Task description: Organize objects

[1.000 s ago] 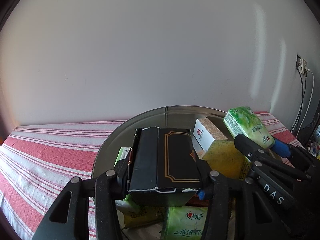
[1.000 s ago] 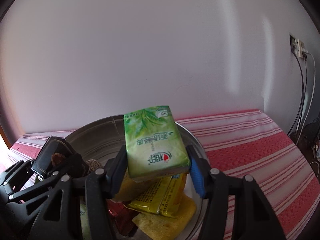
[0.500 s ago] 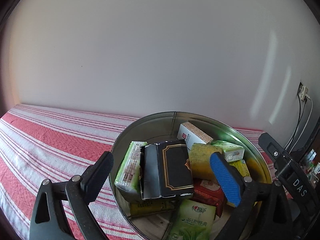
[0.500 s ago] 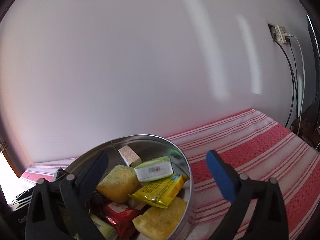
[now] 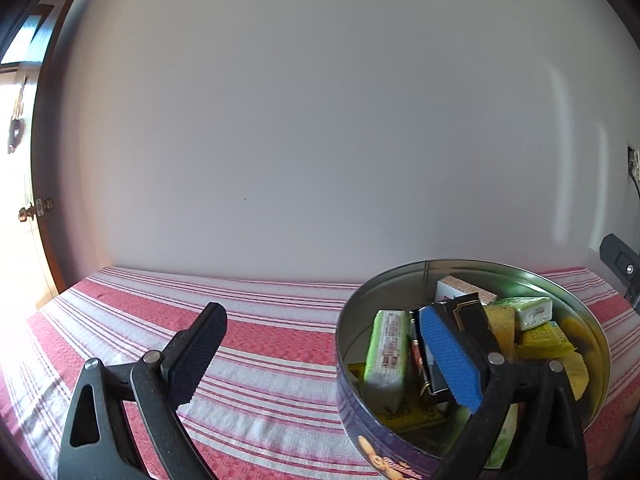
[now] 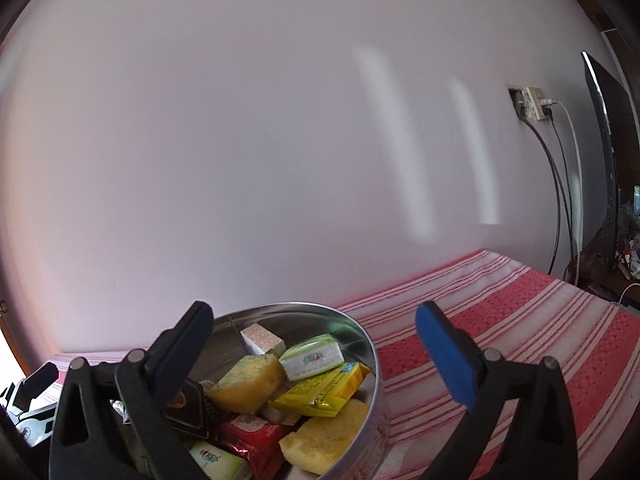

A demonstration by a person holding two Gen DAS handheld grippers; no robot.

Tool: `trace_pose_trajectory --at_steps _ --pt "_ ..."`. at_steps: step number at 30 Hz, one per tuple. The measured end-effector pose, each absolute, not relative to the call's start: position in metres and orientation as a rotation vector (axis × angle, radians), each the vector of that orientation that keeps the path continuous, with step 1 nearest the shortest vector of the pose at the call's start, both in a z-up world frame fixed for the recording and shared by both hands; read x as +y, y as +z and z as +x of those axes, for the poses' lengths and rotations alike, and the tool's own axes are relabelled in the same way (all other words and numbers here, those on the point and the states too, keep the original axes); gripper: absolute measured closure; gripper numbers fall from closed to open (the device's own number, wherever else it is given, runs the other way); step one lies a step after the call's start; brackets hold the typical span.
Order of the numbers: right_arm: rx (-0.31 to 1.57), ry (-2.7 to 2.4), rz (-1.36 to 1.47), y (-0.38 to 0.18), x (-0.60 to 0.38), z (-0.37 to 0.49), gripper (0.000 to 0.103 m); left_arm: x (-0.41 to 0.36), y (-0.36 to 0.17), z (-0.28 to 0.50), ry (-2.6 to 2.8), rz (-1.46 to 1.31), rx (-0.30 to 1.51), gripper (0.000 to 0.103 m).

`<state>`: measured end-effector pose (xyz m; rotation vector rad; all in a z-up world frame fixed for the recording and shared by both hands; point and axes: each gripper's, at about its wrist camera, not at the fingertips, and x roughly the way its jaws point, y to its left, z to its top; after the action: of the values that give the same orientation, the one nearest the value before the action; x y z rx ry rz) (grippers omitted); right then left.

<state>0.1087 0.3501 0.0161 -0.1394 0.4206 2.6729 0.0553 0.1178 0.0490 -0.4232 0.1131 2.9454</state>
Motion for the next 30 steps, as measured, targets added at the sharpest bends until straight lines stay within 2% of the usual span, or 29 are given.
trace_pose_trajectory --at_steps 10,18,30 --pt "0.331 2.554 0.011 0.025 0.328 0.139 0.0 0.109 0.039 0.057 2.95 -0.393 0.096 0.003" --pt "0.351 2.535 -0.013 0.029 0.312 0.153 0.0 0.087 0.04 0.063 2.927 -0.404 0.013 0.001" --pt "0.263 2.568 0.018 0.031 0.273 0.167 0.0 0.075 0.043 0.083 2.89 -0.393 0.081 0.001"
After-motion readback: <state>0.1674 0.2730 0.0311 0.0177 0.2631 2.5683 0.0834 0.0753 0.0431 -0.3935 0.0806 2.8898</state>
